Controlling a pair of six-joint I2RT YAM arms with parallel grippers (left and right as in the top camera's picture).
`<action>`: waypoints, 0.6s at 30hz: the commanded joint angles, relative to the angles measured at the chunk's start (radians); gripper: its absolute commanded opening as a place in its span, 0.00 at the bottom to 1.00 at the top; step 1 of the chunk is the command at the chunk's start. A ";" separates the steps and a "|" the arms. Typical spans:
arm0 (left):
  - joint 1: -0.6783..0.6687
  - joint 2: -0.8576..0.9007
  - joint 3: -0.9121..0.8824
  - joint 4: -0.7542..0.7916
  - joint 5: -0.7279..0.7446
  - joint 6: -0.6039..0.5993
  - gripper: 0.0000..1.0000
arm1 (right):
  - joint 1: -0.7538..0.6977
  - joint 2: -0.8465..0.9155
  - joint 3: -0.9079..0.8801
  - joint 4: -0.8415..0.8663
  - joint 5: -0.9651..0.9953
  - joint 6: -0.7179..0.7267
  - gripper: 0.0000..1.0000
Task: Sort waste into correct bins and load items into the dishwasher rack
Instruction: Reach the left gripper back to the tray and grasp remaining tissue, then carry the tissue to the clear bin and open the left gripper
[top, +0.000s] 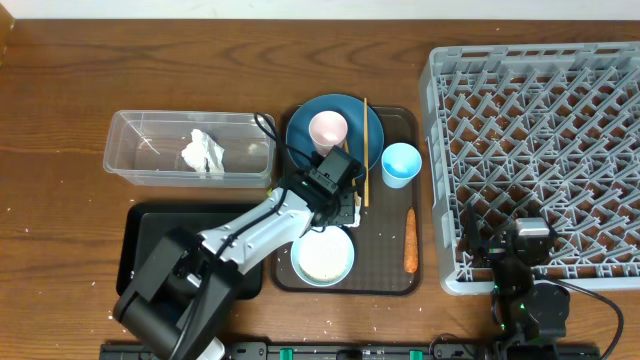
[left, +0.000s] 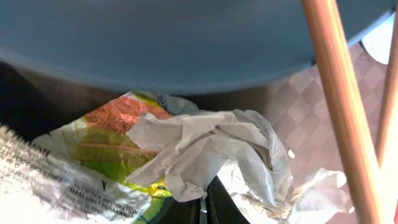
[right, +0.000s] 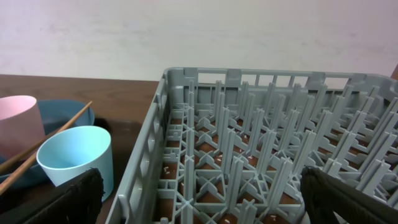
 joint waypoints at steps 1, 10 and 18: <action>-0.002 -0.080 -0.006 -0.018 -0.003 0.033 0.06 | -0.010 -0.005 -0.001 -0.003 0.000 -0.004 0.99; -0.001 -0.299 -0.006 -0.153 -0.315 0.036 0.06 | -0.010 -0.005 -0.001 -0.004 0.000 -0.004 0.99; 0.011 -0.410 -0.006 -0.132 -0.701 0.036 0.06 | -0.010 -0.005 -0.001 -0.003 0.000 -0.004 0.99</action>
